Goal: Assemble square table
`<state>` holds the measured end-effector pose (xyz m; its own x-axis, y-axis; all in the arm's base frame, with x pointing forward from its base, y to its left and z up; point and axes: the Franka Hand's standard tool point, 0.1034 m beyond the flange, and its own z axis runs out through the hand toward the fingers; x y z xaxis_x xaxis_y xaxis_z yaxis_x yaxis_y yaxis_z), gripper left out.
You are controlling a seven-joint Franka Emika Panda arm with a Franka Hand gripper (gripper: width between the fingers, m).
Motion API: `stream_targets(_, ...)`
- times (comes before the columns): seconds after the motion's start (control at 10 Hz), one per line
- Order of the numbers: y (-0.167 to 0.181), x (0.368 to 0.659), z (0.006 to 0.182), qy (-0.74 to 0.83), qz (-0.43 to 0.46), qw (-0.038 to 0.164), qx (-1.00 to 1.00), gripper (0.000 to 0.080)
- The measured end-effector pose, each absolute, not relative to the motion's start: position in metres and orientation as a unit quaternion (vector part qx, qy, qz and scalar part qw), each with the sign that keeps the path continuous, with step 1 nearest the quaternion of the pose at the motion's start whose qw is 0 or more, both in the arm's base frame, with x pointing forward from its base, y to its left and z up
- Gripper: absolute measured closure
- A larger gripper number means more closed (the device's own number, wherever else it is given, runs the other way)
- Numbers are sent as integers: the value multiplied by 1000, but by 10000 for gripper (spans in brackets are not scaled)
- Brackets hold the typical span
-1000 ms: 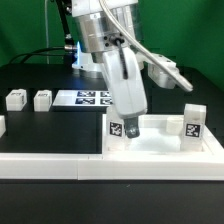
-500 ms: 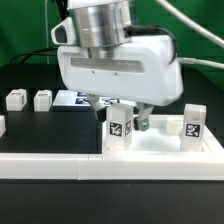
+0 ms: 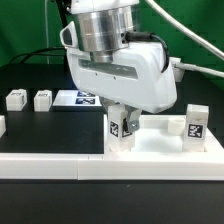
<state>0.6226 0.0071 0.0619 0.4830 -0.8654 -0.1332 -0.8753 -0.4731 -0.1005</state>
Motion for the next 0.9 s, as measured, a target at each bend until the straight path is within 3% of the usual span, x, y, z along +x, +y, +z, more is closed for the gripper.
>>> stream_targets(0.6, 7, 630, 64, 835, 54, 64, -543, 509)
stream_targets(0.9, 5, 629, 64, 852, 54, 64, -517, 502)
